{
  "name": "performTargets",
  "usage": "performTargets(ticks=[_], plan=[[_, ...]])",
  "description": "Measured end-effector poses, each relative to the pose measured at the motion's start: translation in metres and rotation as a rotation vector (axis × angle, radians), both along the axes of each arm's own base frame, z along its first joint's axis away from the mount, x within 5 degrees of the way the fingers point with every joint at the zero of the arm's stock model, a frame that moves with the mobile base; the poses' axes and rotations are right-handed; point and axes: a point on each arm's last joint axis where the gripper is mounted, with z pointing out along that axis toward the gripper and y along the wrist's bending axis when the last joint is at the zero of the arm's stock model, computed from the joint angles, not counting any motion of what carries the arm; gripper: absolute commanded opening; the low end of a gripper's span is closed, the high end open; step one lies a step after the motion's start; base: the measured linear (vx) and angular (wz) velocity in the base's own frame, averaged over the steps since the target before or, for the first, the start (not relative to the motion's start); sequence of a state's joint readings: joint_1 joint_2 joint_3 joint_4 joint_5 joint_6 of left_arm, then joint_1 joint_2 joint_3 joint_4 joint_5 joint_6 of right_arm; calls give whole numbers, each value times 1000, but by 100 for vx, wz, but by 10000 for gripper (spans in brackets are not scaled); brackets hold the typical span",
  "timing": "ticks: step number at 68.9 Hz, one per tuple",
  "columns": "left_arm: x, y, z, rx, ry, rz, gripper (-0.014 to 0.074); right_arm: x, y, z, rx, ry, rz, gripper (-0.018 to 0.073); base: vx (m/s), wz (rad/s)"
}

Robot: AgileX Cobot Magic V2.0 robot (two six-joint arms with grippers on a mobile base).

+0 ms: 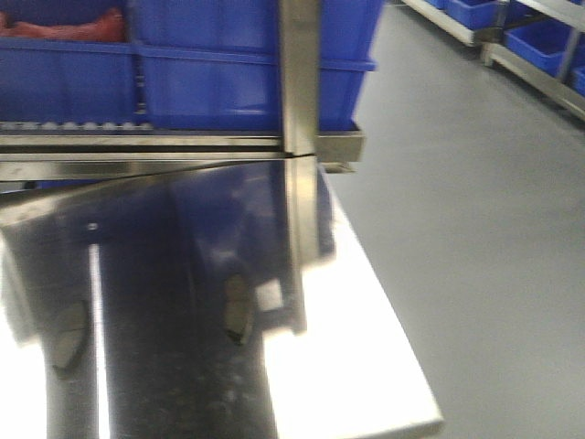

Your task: Move and align brake pads A on conveyor

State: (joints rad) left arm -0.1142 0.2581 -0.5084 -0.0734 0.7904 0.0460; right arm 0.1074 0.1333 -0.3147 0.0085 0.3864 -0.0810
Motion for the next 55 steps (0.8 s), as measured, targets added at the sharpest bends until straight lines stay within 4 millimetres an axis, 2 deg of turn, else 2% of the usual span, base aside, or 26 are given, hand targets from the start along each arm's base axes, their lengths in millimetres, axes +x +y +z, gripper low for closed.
performTargets(ticks=[24, 55], plan=[[0, 0, 0, 0, 0, 0, 443, 0, 0, 0, 0, 0, 0, 429, 12, 46], [0, 0, 0, 0, 0, 0, 443, 0, 0, 0, 0, 0, 0, 429, 3, 7]])
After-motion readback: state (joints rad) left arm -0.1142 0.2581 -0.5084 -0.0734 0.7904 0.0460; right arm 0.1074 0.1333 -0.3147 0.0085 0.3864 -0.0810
